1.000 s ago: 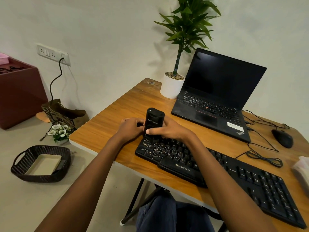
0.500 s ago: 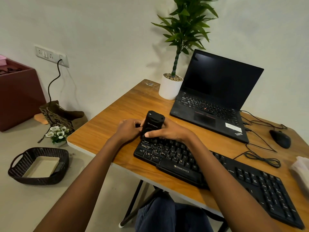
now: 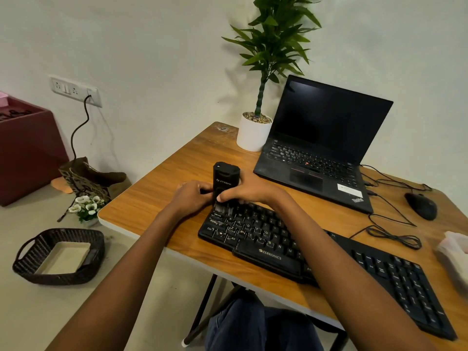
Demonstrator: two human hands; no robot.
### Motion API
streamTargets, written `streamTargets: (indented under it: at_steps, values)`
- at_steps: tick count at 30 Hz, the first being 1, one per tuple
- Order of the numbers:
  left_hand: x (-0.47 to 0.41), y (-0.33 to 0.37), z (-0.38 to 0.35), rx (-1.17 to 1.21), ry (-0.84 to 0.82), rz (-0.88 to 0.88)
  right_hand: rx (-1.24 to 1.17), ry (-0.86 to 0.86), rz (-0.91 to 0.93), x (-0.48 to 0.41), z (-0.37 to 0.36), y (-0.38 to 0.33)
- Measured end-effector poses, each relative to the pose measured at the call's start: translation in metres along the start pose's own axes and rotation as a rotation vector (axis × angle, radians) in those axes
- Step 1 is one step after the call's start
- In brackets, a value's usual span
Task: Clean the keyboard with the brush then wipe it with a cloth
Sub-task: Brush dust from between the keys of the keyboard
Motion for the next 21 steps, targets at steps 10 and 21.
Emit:
streamTargets:
  at_steps: [10,21]
  values:
    - [-0.001,-0.008,-0.001,-0.021,0.011,0.042,0.072,-0.052,0.001,-0.004,-0.006,-0.008]
    - [-0.001,-0.008,-0.003,-0.005,-0.009,0.011,-0.027,-0.01,-0.014,0.0,0.0,0.004]
Point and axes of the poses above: each hand's wrist, its own x-axis away from the middle knuckle, its own z-axis out of the back of the hand, y = z × x, the point moved 6 cm from there along -x, towards the middle knuckle, and after that the axes turned 15 degrees about -z, right-handed, at the moved point
